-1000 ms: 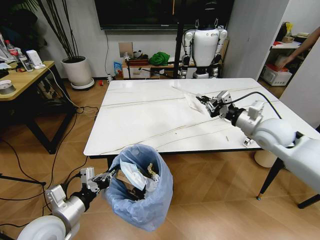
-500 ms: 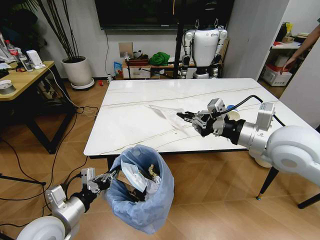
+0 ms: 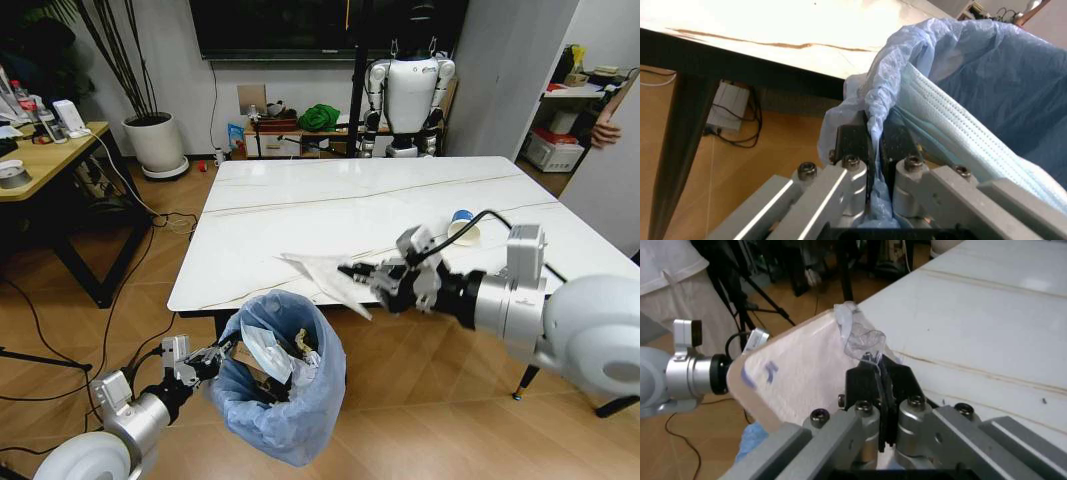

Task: Pick up the trash bin and place the trash from the table into it.

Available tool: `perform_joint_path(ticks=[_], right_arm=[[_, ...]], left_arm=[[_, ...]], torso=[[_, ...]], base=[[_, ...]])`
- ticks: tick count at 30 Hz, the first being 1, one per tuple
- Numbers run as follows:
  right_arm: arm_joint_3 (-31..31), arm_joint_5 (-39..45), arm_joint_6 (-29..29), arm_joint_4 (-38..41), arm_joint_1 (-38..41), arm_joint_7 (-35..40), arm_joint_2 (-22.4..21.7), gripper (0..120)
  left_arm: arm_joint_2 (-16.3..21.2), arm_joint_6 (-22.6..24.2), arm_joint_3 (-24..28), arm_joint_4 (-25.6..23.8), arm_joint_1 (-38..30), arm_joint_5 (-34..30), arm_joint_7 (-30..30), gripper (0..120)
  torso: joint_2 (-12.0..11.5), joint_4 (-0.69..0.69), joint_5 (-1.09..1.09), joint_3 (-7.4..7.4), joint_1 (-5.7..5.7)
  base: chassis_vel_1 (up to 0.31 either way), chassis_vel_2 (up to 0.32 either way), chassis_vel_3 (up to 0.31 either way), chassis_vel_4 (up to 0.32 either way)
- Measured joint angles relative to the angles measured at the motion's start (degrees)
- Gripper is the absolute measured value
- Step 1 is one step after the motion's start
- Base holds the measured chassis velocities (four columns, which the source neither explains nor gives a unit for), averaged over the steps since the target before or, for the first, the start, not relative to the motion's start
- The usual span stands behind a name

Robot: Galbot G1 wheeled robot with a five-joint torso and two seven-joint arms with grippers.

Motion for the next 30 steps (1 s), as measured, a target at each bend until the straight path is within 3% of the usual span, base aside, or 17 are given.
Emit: perform_joint_path(ticks=[7, 15, 23, 30], right_arm=[[-1.6, 3.1, -0.7, 0.2, -0.9, 5.1, 0.6, 0], [-0.4, 4.2, -0.6, 0.1, 0.1, 5.7, 1.5, 0], [8.1, 8.2, 0.1, 0.0, 0.9, 3.2, -0.4, 0], [10.1, 10.5, 1.4, 0.0, 0.1, 2.9, 0.1, 0]], left_arm=[[-0.6, 0.0, 0.2, -0.2, 0.0, 0.1, -0.2, 0], [-0.7, 0.0, 0.3, -0.1, -0.3, 0.2, -0.2, 0], [-0.5, 0.0, 0.7, 0.3, -0.5, 0.3, -0.2, 0], [-0.5, 0.1, 0.8, 0.5, -0.5, 0.3, -0.2, 0]], torso=[[0.0, 0.0, 0.0, 0.0, 0.01], [0.0, 0.0, 0.0, 0.01, 0.01], [0.0, -0.01, 0.0, 0.01, 0.01], [0.0, 0.0, 0.0, 0.01, 0.01]], base=[[0.0, 0.0, 0.0, 0.0], [0.0, 0.0, 0.0, 0.0], [0.0, 0.0, 0.0, 0.0], [0.0, 0.0, 0.0, 0.0]])
